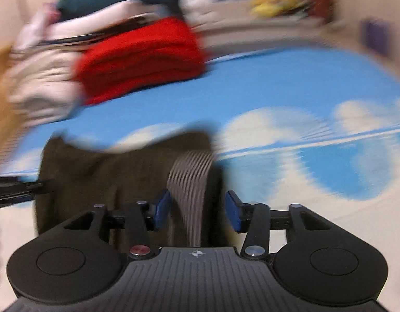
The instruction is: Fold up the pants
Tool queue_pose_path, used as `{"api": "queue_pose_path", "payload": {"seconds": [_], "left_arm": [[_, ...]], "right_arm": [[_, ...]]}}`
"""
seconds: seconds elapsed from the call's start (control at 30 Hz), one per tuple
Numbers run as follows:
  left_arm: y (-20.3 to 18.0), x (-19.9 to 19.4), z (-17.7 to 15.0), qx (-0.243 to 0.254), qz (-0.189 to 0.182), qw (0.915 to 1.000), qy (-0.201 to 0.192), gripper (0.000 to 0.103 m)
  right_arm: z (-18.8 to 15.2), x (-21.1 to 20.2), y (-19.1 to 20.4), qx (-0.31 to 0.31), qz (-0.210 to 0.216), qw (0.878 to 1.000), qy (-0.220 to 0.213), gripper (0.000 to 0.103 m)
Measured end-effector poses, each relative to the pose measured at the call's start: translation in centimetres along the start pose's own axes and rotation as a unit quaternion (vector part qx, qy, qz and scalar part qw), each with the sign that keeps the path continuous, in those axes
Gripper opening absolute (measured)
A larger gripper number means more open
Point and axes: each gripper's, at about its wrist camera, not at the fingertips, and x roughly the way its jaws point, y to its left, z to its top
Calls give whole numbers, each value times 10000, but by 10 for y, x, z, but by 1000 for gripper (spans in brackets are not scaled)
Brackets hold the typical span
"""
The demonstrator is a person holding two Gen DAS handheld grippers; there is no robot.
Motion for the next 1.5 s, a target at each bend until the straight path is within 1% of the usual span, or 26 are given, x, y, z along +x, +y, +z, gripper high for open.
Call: {"api": "queue_pose_path", "payload": {"seconds": [0.03,0.1,0.13,0.17,0.2,0.27,0.3,0.33,0.37,0.4,0.47,0.53,0.57,0.63,0.7,0.77,0.83,0.87,0.97,1.03,1.1,1.17,1.23,1.37,1.43,1.5], "left_arm": [[2,1,1,-32,-76,10000,46,55],[-1,5,0,64,-246,9993,276,55],[-4,9,-2,186,-231,9988,402,54],[-5,16,-6,313,-194,9978,557,53],[-6,24,-11,417,-165,9960,778,53],[-6,47,-28,568,-21,9876,1465,53],[-7,55,-38,716,172,9830,1680,53],[-8,61,-48,999,444,9785,1750,56],[-12,60,-52,1206,540,9770,1675,57],[-16,56,-52,1282,573,9771,1596,57],[-18,44,-50,1237,601,9802,1422,63],[-20,22,-51,1116,665,9857,1075,83],[-21,13,-51,1048,728,9880,874,87],[-24,-11,-53,993,821,9897,619,88],[-25,-35,-53,1051,785,9903,446,89],[-25,-68,-53,1058,838,9908,38,90],[-26,-104,-59,1041,925,9894,-420,97],[-26,-120,-64,1033,938,9881,-649,97],[-32,-163,-85,1030,765,9863,-1040,98],[-34,-178,-106,966,622,9866,-1159,103],[-38,-187,-116,865,422,9903,-1006,102],[-40,-198,-126,896,28,9885,-1218,102],[-46,-197,-136,1101,113,9867,-1191,102],[-48,-187,-146,1251,349,9854,-1097,102],[-44,-177,-152,1204,394,9878,-907,102],[-40,-167,-156,1120,392,9907,-668,102]], "right_arm": [[1,0,-1,18,90,10000,24,55],[1,4,0,35,564,9981,258,54],[-1,7,4,-103,779,9959,438,54],[-6,12,9,-329,856,9937,640,54],[-12,17,14,-565,784,9918,835,55],[-28,37,20,-1020,348,9833,1469,58],[-36,46,17,-1032,198,9791,1742,66],[-41,53,13,-901,120,9766,1949,70],[-42,55,10,-709,153,9769,2008,74],[-40,55,8,-569,166,9782,1990,74],[-37,46,12,-656,65,9812,1817,74],[-35,31,19,-895,-79,9844,1512,74],[-34,21,24,-1003,-155,9859,1333,74],[-32,0,31,-1148,-227,9886,948,76],[-30,-19,36,-1182,-384,9899,689,85],[-30,-42,41,-1200,-469,9905,490,87],[-32,-67,43,-1197,-489,9912,299,92],[-34,-82,45,-1202,-510,9913,180,96],[-45,-118,48,-1194,-511,9914,-167,102],[-56,-135,48,-1161,-439,9917,-329,102],[-72,-147,47,-988,-470,9929,-471,102],[-77,-158,50,-959,-489,9924,-588,102],[-82,-167,50,-937,-413,9915,-804,102],[-97,-167,44,-687,-493,9940,-700,102],[-99,-165,42,-599,-558,9950,-564,102],[-103,-169,42,-574,-551,9950,-607,102]]}}
